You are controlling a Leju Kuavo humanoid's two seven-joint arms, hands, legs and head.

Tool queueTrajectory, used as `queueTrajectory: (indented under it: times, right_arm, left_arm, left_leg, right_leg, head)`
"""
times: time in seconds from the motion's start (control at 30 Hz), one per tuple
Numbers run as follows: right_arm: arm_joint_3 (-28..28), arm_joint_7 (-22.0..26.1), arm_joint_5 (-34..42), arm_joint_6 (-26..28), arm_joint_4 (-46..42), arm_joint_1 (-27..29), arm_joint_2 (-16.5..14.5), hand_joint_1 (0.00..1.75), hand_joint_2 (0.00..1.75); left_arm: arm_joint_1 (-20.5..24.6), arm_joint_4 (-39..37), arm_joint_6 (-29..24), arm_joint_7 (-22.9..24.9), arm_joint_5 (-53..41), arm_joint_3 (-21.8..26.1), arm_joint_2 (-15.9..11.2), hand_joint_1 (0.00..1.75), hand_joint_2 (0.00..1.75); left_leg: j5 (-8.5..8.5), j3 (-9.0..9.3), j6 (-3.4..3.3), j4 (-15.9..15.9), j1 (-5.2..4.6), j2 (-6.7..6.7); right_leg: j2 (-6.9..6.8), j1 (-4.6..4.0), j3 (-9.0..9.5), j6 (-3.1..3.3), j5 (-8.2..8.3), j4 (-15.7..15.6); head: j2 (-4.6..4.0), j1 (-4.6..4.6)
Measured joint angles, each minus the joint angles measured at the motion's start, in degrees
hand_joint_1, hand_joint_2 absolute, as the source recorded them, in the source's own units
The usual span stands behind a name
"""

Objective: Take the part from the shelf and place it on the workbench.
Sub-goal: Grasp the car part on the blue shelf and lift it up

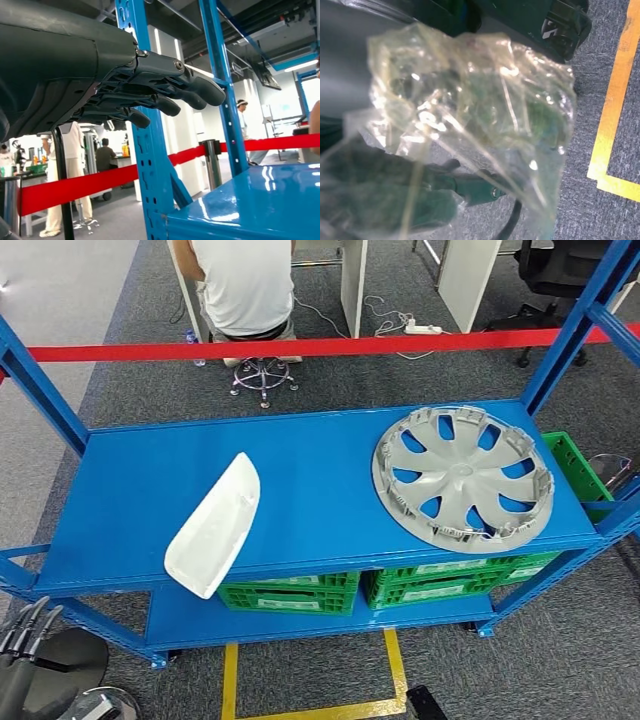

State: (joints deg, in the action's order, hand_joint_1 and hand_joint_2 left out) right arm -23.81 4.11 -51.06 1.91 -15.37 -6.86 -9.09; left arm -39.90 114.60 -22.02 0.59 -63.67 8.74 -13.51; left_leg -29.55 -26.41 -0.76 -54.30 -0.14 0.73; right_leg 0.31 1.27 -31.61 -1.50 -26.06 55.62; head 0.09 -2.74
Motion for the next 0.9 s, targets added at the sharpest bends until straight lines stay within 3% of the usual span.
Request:
queueTrajectory:
  times: [0.33, 0.5, 0.9]
  right_arm:
    - [0.28, -0.02, -0.01, -0.07, 0.0, -0.02, 0.0, 0.0, 0.0]
    - [1.86, -0.72, -0.22, -0.42, 0.0, -0.29, 0.0, 0.0, 0.0]
    - [3.31, -1.29, -0.2, -0.57, 0.0, -0.82, 0.0, 0.0, 0.0]
  left_arm:
    - [0.89, -0.5, 0.62, -0.24, -0.32, 0.94, 0.7, 0.0, 1.75]
    - [7.75, -5.1, 3.1, -2.83, -2.83, 3.49, 3.11, 0.0, 1.75]
    - [13.09, -9.28, 4.1, -2.13, -6.19, 1.31, 4.33, 0.0, 1.75]
  left_leg:
    - [0.0, 0.0, 0.0, 0.0, 0.0, 0.0]
    - [0.04, -0.01, 0.04, 0.0, 0.0, -0.08]
    - [0.04, -0.03, 0.04, -0.01, -0.01, -0.08]
  right_leg:
    - [-0.01, 0.0, 0.0, 0.0, 0.0, 0.0]
    - [-0.1, 0.0, 0.01, 0.0, 0.0, 0.01]
    - [-0.1, 0.0, -0.02, 0.0, 0.01, 0.01]
  head:
    - [0.0, 0.01]
    - [0.0, 0.0]
    - [0.0, 0.0]
